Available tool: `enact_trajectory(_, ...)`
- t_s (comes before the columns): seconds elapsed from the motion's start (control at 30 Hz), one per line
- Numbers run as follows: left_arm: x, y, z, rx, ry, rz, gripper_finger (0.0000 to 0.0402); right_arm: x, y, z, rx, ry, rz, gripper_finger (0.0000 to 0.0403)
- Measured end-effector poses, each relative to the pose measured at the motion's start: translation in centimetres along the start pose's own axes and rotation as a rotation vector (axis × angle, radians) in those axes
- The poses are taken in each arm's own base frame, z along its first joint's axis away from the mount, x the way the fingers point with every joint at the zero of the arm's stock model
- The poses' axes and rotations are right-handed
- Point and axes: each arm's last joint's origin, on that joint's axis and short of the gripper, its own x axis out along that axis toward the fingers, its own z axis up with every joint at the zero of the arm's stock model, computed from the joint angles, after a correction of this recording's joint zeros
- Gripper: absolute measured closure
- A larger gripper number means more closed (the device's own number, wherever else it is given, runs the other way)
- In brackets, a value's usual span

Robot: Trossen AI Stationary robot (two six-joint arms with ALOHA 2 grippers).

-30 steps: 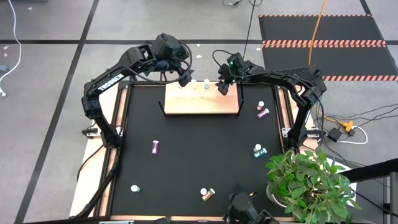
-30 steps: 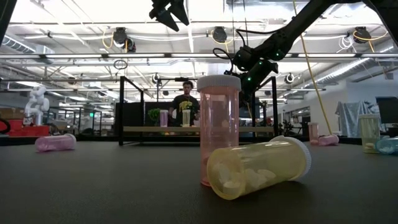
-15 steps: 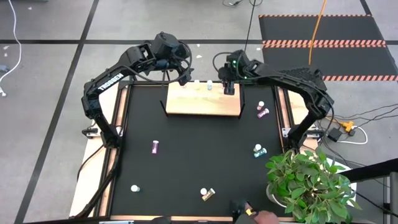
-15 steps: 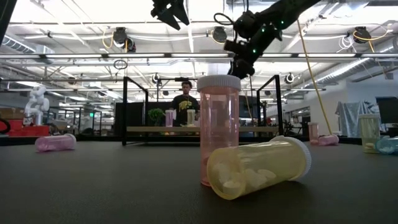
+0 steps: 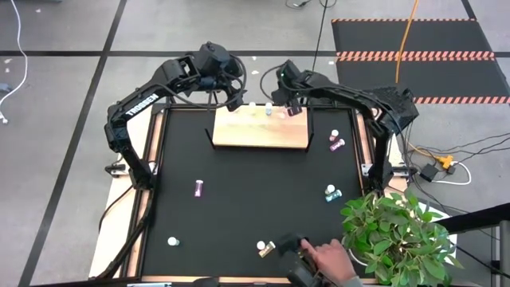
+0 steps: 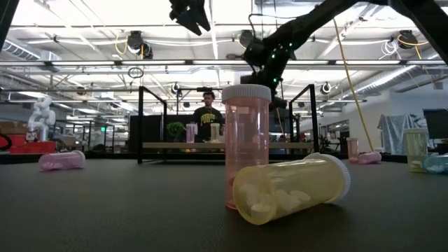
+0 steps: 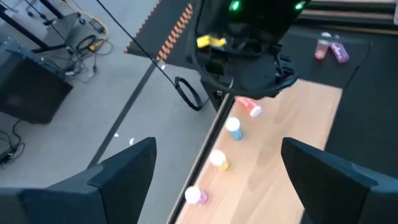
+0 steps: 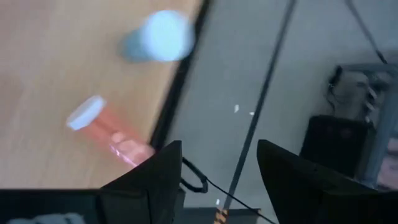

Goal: Pick and place medicine bottles onto shelf by color
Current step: Put the left orange pill bottle on the shelf

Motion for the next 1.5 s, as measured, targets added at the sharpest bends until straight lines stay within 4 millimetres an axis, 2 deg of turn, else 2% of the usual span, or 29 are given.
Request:
enact_trajectory(0.1, 0.0, 0.1, -0.2, 0.007, 0.022, -0.003, 0.0055, 0.8, 1.2, -0.3, -0.091, 0.030, 0.081, 0.0209)
enact_trajectory(0.43, 0.1, 0.4, -0.3, 0.075, 0.023, 0.005, 0.0055, 2.7, 4.8, -0.7, -0.153, 0.061, 0.200, 0.0246)
enact_trajectory(0.63, 0.1, 1.0, -0.4, 0.067, 0.025, 0.019, 0.0055, 3.4, 5.1, -0.7, -0.163, 0.045, 0.148, 0.0249)
enact_trajectory(1.23, 0.2, 1.2, -0.5, 0.061, 0.025, 0.021, 0.0055, 3.9, 5.7, -1.2, -0.149, -0.018, 0.192, 0.0251)
enact_trajectory(1.33, 0.2, 1.2, -0.5, 0.061, 0.025, 0.021, 0.0055, 4.0, 6.1, -1.3, -0.148, -0.014, 0.201, 0.0261)
enact_trajectory(1.5, 0.2, 1.2, -0.5, 0.053, 0.025, 0.021, 0.0055, 4.0, 6.1, -1.3, -0.082, -0.007, 0.200, 0.0304)
